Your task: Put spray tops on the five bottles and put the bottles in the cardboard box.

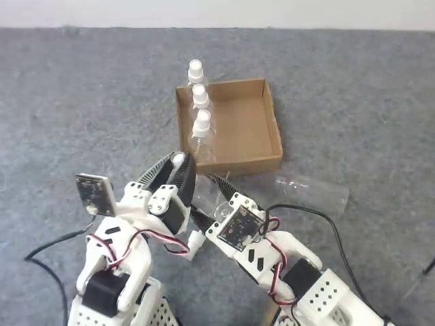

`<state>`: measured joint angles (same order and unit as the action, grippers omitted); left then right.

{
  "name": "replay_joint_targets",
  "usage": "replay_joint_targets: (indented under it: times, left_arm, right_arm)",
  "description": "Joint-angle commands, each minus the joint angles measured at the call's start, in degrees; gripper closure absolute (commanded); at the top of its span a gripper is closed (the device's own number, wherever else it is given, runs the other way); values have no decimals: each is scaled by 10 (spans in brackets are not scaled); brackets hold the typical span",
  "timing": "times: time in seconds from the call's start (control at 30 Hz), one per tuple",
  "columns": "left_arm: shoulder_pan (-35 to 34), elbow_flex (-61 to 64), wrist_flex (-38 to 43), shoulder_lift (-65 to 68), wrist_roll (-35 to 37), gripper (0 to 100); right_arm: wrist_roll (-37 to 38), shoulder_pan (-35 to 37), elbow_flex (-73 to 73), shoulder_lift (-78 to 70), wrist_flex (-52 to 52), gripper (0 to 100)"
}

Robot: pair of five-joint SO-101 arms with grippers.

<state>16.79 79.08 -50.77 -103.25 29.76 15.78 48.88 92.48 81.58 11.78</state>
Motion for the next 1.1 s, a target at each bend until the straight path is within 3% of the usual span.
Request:
replay_joint_targets:
  times: [0.0, 0.37, 0.53, 0.9, 1.07]
  left_arm:
    - [7, -2, -7, -11, -59, 982]
    - [59, -50, -115, -11, -31, 765]
    - [59, -56, -118, -11, -19, 760]
    - [58, -94, -119, -12, -15, 758]
    - [62, -153, -134, -12, 30, 757]
  right_arm:
    - [4, -5, -16, 11, -16, 982]
    - [-18, -24, -6, 114, 18, 994]
    - [-98, -34, -6, 167, 58, 992]
    - [-98, -34, -5, 178, 68, 992]
    - [-95, -34, -4, 178, 69, 992]
